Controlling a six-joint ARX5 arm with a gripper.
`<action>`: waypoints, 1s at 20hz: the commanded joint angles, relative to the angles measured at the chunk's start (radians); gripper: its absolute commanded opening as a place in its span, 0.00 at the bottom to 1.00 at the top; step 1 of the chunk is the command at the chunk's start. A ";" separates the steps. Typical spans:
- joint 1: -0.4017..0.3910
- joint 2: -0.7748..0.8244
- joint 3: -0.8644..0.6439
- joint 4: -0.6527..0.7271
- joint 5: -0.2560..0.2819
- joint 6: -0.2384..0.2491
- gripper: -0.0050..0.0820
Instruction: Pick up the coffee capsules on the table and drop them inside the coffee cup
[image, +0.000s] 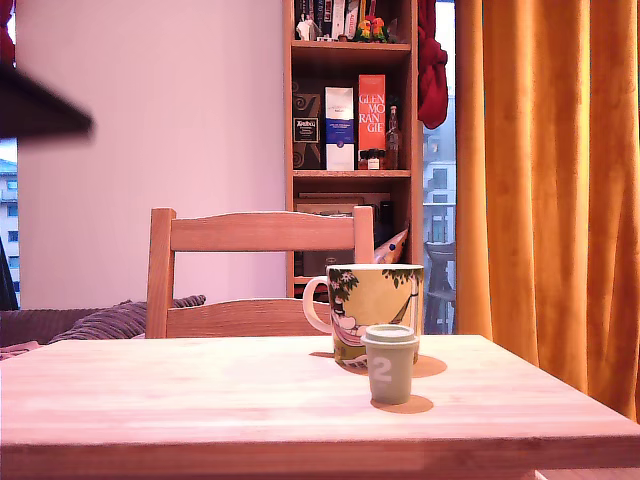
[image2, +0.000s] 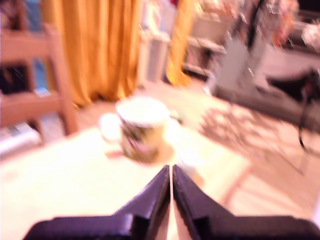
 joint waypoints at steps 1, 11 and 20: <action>-0.018 0.032 -0.016 0.037 -0.002 0.008 0.04; -0.132 0.371 -0.015 0.251 0.010 0.053 0.05; -0.132 0.484 -0.012 0.373 0.012 0.058 0.29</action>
